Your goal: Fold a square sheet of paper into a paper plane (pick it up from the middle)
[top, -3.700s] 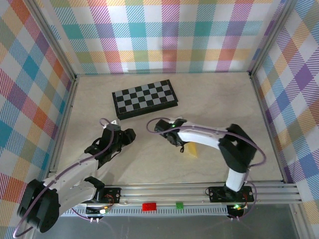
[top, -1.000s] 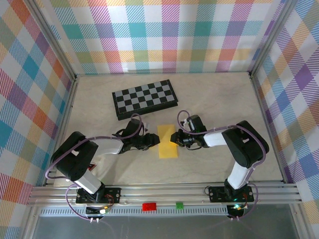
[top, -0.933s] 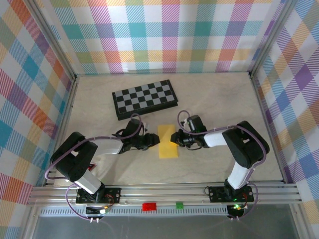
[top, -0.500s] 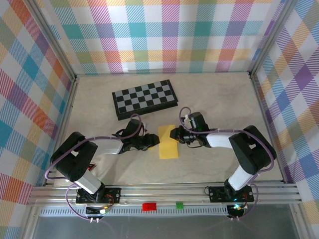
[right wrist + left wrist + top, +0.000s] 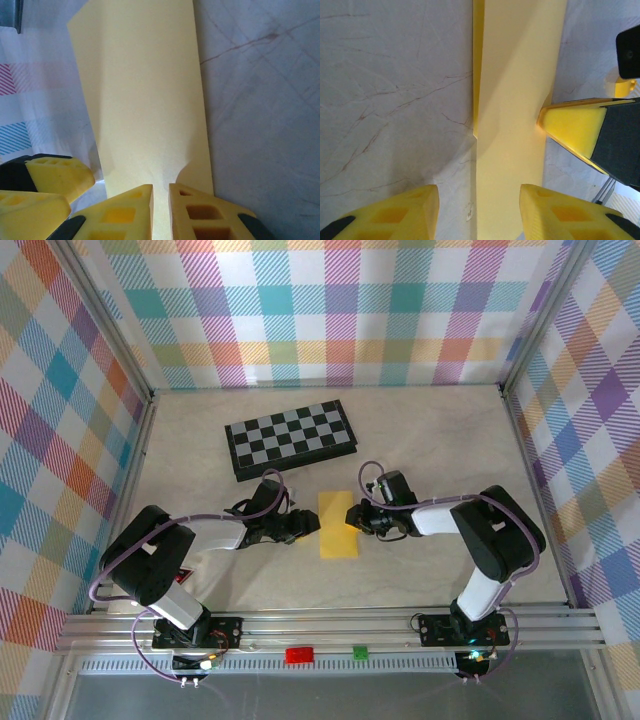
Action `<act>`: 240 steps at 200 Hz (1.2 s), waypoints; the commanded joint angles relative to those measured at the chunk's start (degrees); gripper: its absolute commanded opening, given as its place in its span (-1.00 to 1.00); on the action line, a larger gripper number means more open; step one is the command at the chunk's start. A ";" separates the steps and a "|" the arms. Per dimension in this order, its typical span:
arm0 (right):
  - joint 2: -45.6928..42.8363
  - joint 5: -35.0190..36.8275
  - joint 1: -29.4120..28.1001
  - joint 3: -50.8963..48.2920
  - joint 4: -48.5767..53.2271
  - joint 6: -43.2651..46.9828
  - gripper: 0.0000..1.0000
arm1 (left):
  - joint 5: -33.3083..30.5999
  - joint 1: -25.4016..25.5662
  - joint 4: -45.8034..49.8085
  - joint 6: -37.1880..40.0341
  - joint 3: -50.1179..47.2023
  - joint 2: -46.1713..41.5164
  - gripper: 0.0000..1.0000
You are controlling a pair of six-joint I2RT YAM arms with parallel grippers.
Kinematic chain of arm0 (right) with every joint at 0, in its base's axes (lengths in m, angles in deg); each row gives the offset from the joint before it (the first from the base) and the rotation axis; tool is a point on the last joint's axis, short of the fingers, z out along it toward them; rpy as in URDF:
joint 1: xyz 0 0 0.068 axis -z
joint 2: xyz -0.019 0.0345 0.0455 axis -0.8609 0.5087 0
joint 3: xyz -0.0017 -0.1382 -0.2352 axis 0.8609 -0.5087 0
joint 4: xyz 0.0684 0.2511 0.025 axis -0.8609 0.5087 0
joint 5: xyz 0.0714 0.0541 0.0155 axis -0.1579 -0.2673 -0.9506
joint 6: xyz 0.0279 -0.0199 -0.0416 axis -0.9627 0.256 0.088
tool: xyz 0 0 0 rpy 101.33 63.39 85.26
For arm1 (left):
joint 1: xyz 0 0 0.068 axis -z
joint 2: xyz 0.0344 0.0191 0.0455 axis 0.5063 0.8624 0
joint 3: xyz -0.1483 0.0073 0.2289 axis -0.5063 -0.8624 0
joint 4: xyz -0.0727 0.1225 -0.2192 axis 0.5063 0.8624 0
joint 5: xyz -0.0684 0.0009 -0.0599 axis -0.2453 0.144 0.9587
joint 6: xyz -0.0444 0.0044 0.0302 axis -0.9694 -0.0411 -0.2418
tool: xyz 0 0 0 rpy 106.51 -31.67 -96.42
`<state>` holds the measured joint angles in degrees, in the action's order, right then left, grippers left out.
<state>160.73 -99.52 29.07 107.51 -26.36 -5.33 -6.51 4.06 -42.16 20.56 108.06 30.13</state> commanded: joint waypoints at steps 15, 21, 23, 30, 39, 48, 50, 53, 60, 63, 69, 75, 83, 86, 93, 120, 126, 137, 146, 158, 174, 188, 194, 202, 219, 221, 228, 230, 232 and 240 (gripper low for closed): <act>1.21 0.78 0.29 -1.25 0.93 0.29 -0.64 | 0.86 0.32 0.74 0.83 1.53 0.37 -0.05; 1.30 0.68 0.29 -1.18 0.96 0.28 -0.64 | 0.96 0.33 0.74 0.82 1.62 0.49 -0.04; 1.25 0.67 0.29 -1.17 0.96 0.35 -0.64 | 1.02 0.33 0.74 0.78 1.62 0.47 -0.04; 1.24 0.67 0.29 -1.12 1.01 0.37 -0.64 | 1.05 0.33 0.74 0.83 1.62 0.47 -0.03; 1.34 0.76 0.29 -1.16 1.02 0.35 -0.64 | 0.96 0.33 0.74 0.83 1.50 0.54 -0.02; 1.32 0.64 0.29 -1.20 0.91 0.28 -0.64 | 0.87 0.33 0.67 0.85 1.45 0.55 -0.01; 1.36 0.61 0.29 -1.16 0.88 0.21 -0.64 | 0.87 0.33 0.66 0.85 1.45 0.55 -0.01; 1.36 0.58 0.29 -1.12 0.83 0.22 -0.64 | 0.94 0.33 0.58 0.81 1.45 0.70 -0.01; 1.37 0.57 0.29 -1.11 0.85 0.21 -0.64 | 1.04 0.33 0.40 0.81 1.40 0.80 -0.01; 1.36 0.58 0.29 -1.13 0.80 0.26 -0.64 | 1.12 0.33 0.32 0.77 1.44 0.89 -0.01; 1.28 0.58 0.29 -1.14 0.78 0.16 -0.64 | 1.34 0.33 0.22 0.75 1.45 1.06 -0.01; 1.24 0.72 0.27 -1.13 0.87 0.15 -0.64 | 1.56 0.33 0.14 0.78 1.58 1.16 -0.01; 1.24 0.67 0.29 -1.13 0.87 0.13 -0.64 | 1.66 0.33 0.12 0.78 1.71 1.30 -0.02; 1.25 0.66 0.29 -1.12 0.87 0.15 -0.64 | 1.74 0.33 0.12 0.74 1.78 1.34 -0.02; 1.24 0.72 0.29 -1.12 0.88 0.11 -0.64 | 1.91 0.33 0.06 0.82 1.88 1.42 -0.03; 1.36 0.76 0.28 -1.12 0.68 -0.07 -0.64 | 2.50 0.41 -0.04 1.12 2.22 1.37 -0.10; 1.40 0.80 0.29 -1.16 0.72 -0.02 -0.64 | 2.41 0.50 0.07 1.26 2.28 1.20 -0.12; 1.36 0.76 0.29 -1.11 0.74 -0.07 -0.64 | 2.04 0.66 0.65 1.48 2.50 0.87 -0.13; 1.41 0.79 0.29 -1.16 0.76 -0.05 -0.64 | 1.69 0.76 1.36 1.71 2.71 0.65 -0.13; 1.44 0.76 0.29 -1.08 0.86 -0.07 -0.64 | 1.42 0.94 2.02 1.81 3.01 0.45 -0.14; 1.63 0.77 0.29 -0.91 0.85 -0.07 -0.64 | 1.02 1.32 2.81 1.66 3.53 0.94 -0.14; 1.76 0.71 0.29 -0.78 0.83 0.06 -0.64 | 1.21 1.62 2.86 1.56 3.88 1.78 -0.14; 1.76 0.68 0.29 -0.74 0.76 0.04 -0.64 | 1.43 1.77 2.52 1.53 3.95 2.16 -0.14; 1.92 0.59 0.29 -0.59 0.84 0.02 -0.64 | 1.76 1.99 1.79 1.25 4.00 2.64 -0.14; 1.97 0.58 0.29 -0.66 0.87 0.08 -0.64 | 2.16 2.32 0.88 0.90 4.06 3.91 -0.14; 1.94 0.58 0.29 -0.61 0.87 0.05 -0.64 | 2.18 2.34 0.80 0.84 4.14 4.03 -0.14; 1.98 0.64 0.29 -0.59 0.91 0.04 -0.64 | 2.45 2.43 0.42 0.64 4.25 4.59 -0.15; 1.97 0.62 0.29 -0.59 0.99 0.02 -0.64 | 2.56 2.43 0.29 0.56 4.19 4.60 -0.15; 1.99 0.65 0.27 -0.59 1.01 0.06 -0.64 | 2.68 2.43 0.10 0.49 4.22 4.79 -0.15; 2.02 0.58 0.29 -0.59 0.96 0.02 -0.64 | 3.13 2.52 -0.71 0.20 4.17 5.30 -0.16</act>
<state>160.82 -99.74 29.14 107.38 -26.86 -5.33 -5.20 6.10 -40.98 20.91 111.40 33.50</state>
